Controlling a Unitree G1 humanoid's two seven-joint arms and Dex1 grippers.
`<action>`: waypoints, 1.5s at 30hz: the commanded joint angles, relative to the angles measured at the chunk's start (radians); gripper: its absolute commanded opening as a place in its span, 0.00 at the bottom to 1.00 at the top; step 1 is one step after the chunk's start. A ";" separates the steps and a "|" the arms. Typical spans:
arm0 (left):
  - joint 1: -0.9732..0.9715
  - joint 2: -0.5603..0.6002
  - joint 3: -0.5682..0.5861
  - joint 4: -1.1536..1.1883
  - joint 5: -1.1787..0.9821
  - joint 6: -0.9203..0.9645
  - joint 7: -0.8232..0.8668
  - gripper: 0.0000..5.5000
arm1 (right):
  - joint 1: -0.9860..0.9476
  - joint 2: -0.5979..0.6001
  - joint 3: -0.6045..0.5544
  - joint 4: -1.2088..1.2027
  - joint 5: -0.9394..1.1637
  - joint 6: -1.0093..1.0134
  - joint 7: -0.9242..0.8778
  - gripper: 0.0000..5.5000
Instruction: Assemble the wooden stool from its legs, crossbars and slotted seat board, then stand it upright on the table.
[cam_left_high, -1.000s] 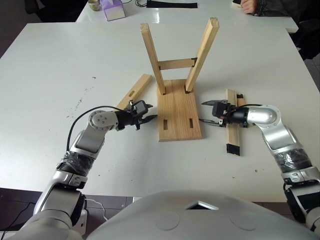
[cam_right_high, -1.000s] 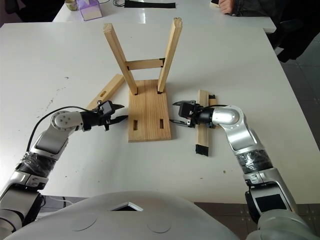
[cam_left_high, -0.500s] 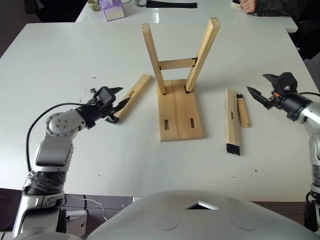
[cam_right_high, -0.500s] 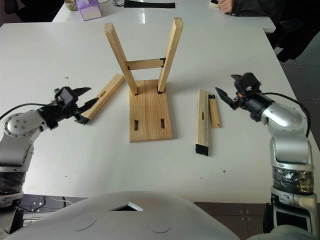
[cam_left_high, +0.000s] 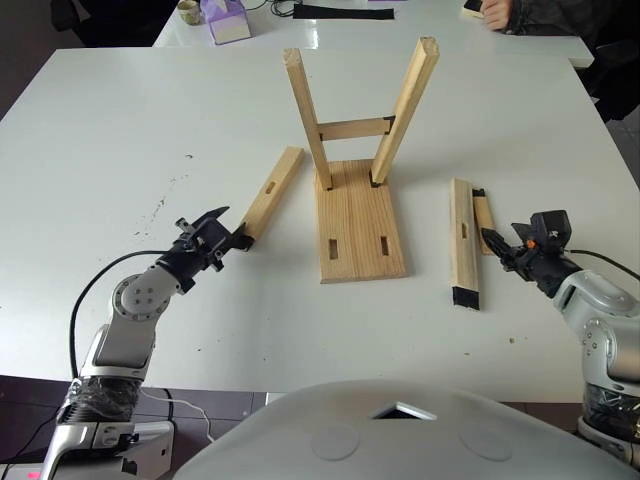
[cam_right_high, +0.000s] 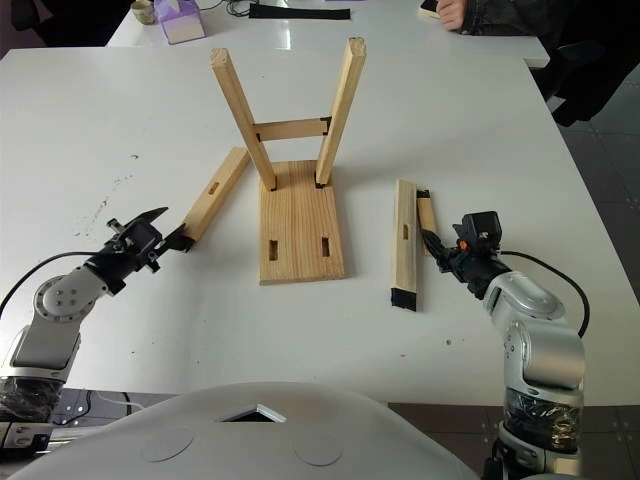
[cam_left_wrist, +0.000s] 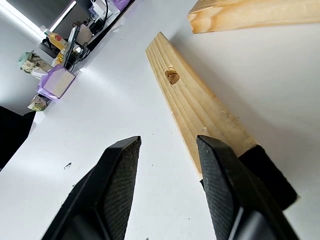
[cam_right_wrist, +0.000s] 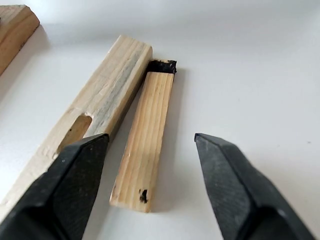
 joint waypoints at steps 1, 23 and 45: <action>0.082 0.013 -0.044 0.021 0.023 0.052 -0.044 0.38 | 0.022 0.005 0.011 0.027 -0.009 -0.021 -0.020 0.58; 0.205 0.222 -0.068 -0.257 -0.142 0.089 -0.348 0.38 | 0.094 0.058 0.076 0.145 -0.055 -0.234 -0.099 0.58; -0.012 0.220 0.143 -0.255 -0.564 0.211 -0.513 0.38 | 0.066 0.082 0.074 0.138 -0.038 -0.263 -0.118 0.24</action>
